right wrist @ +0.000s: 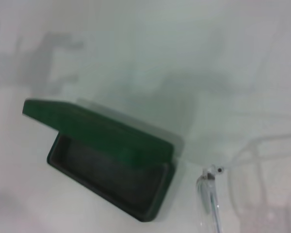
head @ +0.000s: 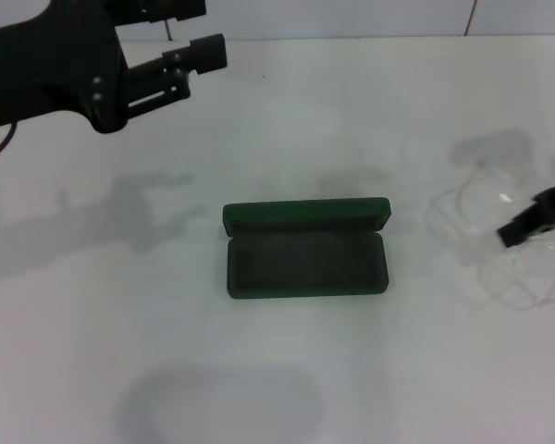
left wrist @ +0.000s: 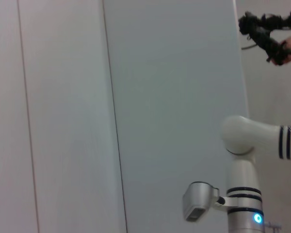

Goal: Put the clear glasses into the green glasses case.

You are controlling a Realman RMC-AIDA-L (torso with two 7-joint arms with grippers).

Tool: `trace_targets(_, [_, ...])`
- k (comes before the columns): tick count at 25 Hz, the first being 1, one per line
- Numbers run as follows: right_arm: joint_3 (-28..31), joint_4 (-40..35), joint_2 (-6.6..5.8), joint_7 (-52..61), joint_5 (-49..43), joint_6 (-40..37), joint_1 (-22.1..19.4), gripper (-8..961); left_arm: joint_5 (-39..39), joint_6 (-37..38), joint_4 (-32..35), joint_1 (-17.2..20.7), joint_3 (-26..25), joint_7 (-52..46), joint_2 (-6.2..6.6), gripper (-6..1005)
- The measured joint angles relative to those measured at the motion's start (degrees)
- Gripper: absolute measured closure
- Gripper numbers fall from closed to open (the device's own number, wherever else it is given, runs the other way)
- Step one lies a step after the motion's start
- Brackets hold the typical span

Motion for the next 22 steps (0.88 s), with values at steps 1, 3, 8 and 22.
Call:
trace_targets(1, [1.40, -0.58, -0.07, -0.64, 0.04, -0.48, -0.56, 828, -0.39, 0.00, 0.01, 0.22, 0.00, -0.32, 0.02, 559])
trace_targets(3, [4.85, -2.23, -0.09, -2.45, 0.19, -2.02, -2.00, 835, -1.35, 0.00, 0.15, 0.76, 0.00, -0.85, 0.06, 560])
trace_targets(8, [9.29, -8.26, 0.89, -6.65, 4.92, -7.06, -5.62, 835, -3.74, 0.03, -0.21, 1.31, 0.00, -2.98, -0.13, 561])
trace_targets(22, [6.26, -29.48, 4.63, -28.08, 25.00, -13.35, -10.98, 836, -18.01, 7.20, -10.92, -0.09, 1.08, -4.64, -0.73, 565])
